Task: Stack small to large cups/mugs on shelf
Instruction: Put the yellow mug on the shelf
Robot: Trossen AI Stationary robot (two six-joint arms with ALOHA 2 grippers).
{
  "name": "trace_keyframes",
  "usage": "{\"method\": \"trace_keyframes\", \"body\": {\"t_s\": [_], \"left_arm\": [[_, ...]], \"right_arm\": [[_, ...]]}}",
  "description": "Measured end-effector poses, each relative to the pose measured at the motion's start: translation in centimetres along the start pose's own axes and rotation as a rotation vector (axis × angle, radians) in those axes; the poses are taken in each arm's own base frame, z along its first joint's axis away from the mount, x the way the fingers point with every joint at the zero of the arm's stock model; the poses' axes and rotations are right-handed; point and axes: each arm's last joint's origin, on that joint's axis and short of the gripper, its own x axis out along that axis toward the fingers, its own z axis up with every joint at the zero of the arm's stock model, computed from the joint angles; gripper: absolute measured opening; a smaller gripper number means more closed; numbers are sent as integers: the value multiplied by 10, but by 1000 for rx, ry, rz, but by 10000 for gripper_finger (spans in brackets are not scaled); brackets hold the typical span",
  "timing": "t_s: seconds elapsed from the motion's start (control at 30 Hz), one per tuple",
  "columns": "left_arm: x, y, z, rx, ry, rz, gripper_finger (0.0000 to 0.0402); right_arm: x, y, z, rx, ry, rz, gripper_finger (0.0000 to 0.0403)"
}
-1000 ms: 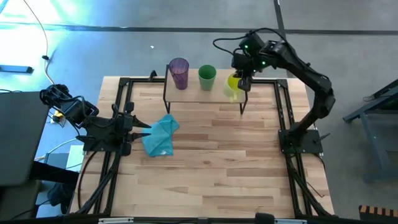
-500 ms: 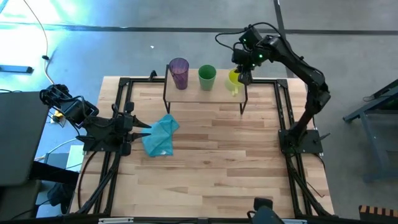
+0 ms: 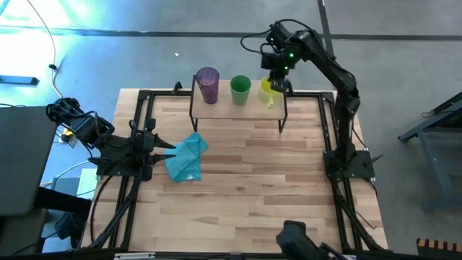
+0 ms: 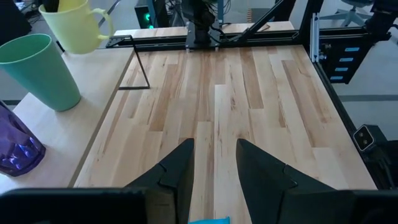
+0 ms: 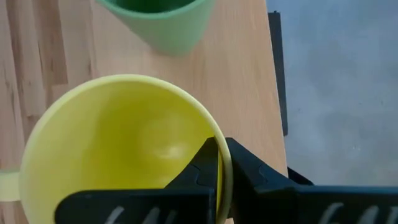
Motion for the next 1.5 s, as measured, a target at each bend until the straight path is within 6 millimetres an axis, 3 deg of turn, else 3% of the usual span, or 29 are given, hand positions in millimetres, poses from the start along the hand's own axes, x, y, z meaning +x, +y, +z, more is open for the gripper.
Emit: {"method": "trace_keyframes", "body": {"t_s": [0.23,1.5], "left_arm": [[0,0,-1,6,9,2,108],[0,1,-2,23,22,5,108]], "right_arm": [[14,-7,-3,10,33,23,0],[29,-24,-5,56,28,28,0]]}}
